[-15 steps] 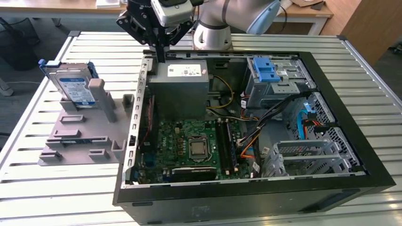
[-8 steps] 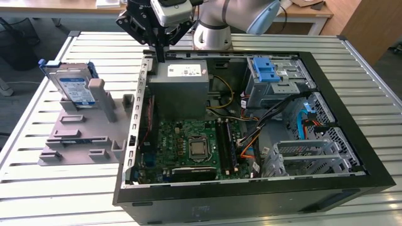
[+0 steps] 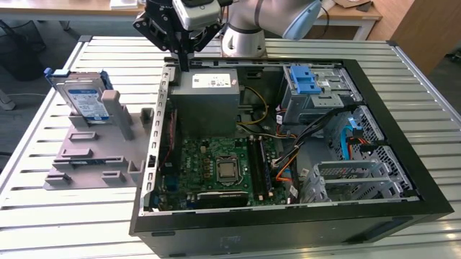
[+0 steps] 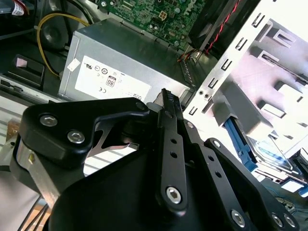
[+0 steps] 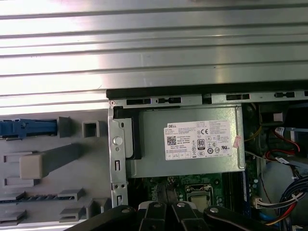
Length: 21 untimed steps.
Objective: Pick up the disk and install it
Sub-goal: 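Reach for the disk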
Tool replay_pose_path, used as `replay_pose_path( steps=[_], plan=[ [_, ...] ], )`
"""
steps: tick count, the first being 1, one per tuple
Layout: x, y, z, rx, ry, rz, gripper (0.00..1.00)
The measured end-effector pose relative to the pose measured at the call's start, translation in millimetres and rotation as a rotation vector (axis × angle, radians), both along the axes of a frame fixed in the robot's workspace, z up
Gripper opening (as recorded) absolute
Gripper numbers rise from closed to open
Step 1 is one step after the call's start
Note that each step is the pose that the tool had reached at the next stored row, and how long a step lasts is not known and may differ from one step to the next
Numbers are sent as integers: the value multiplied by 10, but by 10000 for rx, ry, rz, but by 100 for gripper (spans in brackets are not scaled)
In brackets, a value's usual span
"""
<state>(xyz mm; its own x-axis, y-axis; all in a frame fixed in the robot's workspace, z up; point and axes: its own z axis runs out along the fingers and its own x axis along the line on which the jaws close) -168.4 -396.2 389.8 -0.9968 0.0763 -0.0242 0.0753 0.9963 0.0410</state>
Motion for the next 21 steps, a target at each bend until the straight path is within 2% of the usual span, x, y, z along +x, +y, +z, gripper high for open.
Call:
replay_pose_path(
  steps=[3,5,16,21],
  plan=[
    [1,10,0,-85,-1,1,11],
    [1,15,-1,-107,0,2,11],
    [-95,61,-6,-119,-1,2,11],
    [-169,79,-9,-121,0,2,11]
  ],
)
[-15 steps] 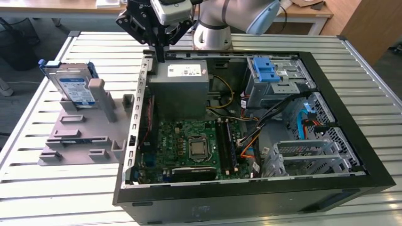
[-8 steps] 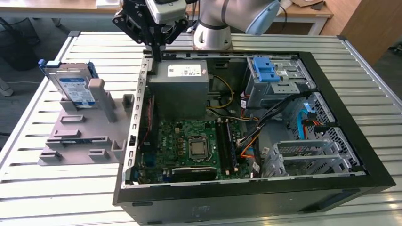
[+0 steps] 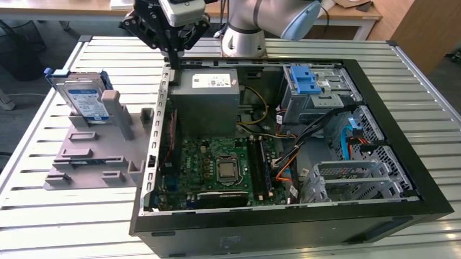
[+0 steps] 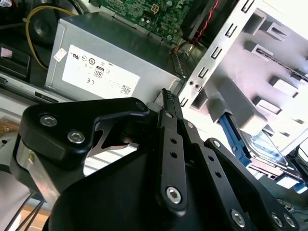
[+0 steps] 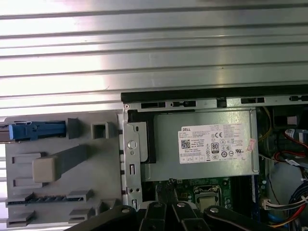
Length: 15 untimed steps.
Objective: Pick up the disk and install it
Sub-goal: 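Reach for the disk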
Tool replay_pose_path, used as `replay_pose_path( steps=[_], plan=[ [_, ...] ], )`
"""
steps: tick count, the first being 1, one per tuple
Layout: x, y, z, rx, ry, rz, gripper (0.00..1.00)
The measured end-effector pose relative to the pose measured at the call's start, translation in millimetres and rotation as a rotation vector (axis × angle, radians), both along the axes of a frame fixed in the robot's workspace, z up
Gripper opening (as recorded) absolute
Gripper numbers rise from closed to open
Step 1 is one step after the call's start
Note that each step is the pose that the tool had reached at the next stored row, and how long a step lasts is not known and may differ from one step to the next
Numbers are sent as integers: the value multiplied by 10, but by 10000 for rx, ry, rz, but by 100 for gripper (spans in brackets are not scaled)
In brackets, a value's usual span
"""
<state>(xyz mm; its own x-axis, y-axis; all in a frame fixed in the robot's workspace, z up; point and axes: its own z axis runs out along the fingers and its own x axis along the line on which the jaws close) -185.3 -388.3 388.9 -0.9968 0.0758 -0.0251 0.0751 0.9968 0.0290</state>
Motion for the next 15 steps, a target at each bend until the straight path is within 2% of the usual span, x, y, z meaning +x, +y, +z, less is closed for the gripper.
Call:
replay_pose_path(
  steps=[15],
  plan=[
    [-202,19,-10,1,-1,-1,11]
  ],
)
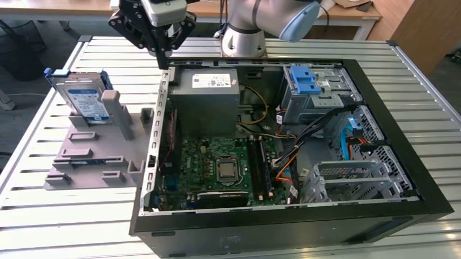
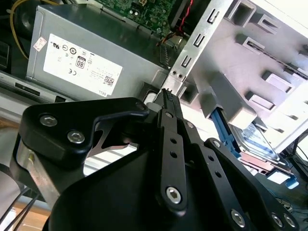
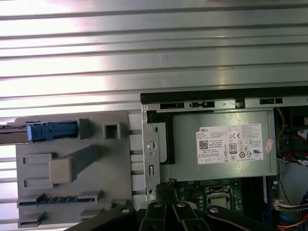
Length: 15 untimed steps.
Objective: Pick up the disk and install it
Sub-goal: 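Reach for the disk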
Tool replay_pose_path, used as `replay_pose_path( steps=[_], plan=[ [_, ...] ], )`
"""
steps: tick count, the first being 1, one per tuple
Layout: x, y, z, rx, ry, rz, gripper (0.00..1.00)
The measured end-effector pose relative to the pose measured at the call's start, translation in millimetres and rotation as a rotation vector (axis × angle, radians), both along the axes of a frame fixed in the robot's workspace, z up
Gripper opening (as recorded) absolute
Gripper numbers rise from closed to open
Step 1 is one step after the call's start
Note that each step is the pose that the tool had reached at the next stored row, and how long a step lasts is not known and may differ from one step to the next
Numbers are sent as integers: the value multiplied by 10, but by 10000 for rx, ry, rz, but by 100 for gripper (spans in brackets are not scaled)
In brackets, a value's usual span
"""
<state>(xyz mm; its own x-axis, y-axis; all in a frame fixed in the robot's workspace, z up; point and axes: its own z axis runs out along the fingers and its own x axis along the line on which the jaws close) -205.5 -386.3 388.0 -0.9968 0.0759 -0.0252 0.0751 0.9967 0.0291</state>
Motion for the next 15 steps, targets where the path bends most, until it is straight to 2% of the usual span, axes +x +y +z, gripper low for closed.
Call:
replay_pose_path(
  steps=[15],
  plan=[
    [-126,13,-12,0,0,0,11]
  ],
)
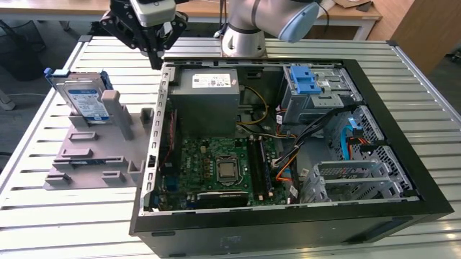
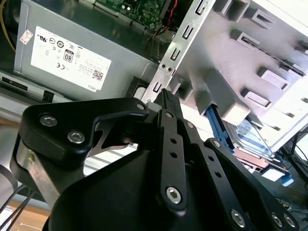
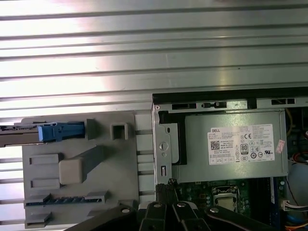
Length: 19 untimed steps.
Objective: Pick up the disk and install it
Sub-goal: 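Reach for the disk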
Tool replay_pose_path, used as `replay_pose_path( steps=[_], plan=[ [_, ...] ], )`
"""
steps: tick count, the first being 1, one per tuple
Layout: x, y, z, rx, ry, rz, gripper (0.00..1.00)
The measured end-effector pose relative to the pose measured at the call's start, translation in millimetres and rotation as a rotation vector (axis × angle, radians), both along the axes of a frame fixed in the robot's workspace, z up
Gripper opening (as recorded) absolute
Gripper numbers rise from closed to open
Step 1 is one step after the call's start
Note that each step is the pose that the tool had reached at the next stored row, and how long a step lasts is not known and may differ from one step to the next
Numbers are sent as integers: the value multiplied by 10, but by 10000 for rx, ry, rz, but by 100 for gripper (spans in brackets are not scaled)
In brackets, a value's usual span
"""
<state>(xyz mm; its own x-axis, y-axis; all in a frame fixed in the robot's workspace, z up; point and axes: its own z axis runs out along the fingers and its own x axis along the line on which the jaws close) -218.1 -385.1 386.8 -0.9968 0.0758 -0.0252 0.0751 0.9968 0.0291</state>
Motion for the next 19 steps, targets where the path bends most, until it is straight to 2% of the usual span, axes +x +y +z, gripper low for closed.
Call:
replay_pose_path(
  steps=[6,11,19],
  plan=[
    [-50,16,-3,-1,2,0,11],
    [-138,46,-7,0,1,1,11],
    [-239,125,-14,-1,1,0,11]
  ],
)
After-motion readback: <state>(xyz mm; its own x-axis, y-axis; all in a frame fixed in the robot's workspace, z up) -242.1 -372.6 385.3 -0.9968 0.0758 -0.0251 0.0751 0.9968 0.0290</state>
